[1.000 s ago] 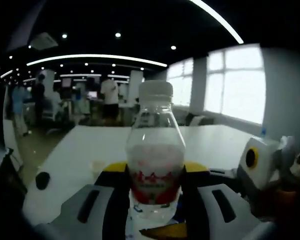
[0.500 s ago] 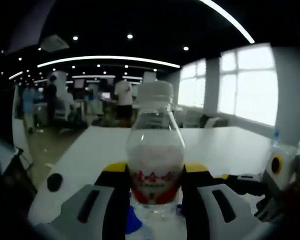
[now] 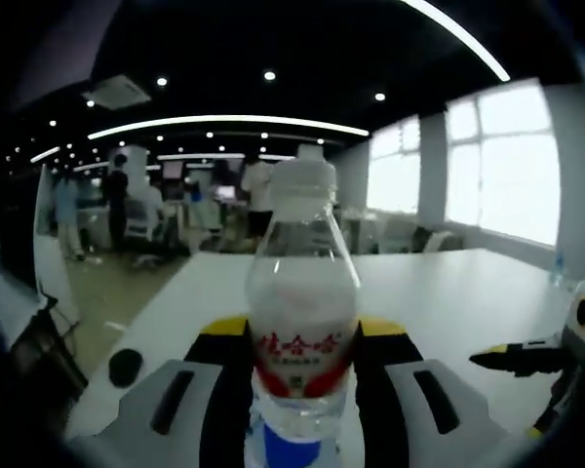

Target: Arrange the tabletop items into an orderly group along one side of the table until the central work area is clear of visible clutter.

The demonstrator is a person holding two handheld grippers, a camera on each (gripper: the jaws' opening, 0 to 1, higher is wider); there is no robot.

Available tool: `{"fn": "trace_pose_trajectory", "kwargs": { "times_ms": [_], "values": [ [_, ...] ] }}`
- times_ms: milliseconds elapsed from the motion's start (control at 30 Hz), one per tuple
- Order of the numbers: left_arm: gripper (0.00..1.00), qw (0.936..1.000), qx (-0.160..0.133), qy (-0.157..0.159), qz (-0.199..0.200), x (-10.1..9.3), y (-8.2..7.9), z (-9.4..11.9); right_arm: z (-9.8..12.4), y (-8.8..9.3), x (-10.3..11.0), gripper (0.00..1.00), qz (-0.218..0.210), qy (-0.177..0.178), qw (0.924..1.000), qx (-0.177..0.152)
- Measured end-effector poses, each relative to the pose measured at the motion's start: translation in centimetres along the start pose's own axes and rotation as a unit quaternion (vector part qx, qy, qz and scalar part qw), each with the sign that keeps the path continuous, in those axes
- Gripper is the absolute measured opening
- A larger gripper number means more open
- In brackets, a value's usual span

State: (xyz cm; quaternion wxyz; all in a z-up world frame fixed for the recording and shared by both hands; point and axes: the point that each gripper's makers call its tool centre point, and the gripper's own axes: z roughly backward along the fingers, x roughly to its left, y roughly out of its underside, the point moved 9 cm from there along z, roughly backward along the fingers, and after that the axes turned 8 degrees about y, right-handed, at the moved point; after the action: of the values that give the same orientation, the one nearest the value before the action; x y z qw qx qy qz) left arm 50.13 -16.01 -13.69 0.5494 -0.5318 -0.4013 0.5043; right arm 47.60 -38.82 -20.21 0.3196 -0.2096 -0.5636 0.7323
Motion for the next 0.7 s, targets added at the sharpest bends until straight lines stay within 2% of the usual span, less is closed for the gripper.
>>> {"fn": "trace_pose_trajectory", "kwargs": {
  "times_ms": [200,267,367,533,700],
  "values": [
    [0.36,1.0,0.005,-0.005,0.002,1.5,0.7,-1.1,-0.5,0.8,-0.6,0.99,-0.012,0.008,0.9999,0.006],
    [0.36,1.0,-0.001,-0.008,0.005,2.2,0.9,-1.5,-0.6,1.0,-0.8,0.99,-0.013,0.011,0.9998,0.008],
    [0.36,0.9997,0.003,-0.022,-0.002,3.3,1.5,-2.3,-0.6,1.4,-1.5,0.98,-0.04,0.031,0.9987,0.007],
    [0.36,0.999,0.0,-0.045,-0.007,5.2,2.0,-3.4,-0.6,1.8,-2.3,0.99,-0.051,0.035,0.998,0.01],
    [0.36,0.9982,-0.003,-0.059,-0.005,6.3,2.1,-4.4,-0.9,2.5,-2.6,0.99,-0.063,0.042,0.9968,0.023]
  ]
}}
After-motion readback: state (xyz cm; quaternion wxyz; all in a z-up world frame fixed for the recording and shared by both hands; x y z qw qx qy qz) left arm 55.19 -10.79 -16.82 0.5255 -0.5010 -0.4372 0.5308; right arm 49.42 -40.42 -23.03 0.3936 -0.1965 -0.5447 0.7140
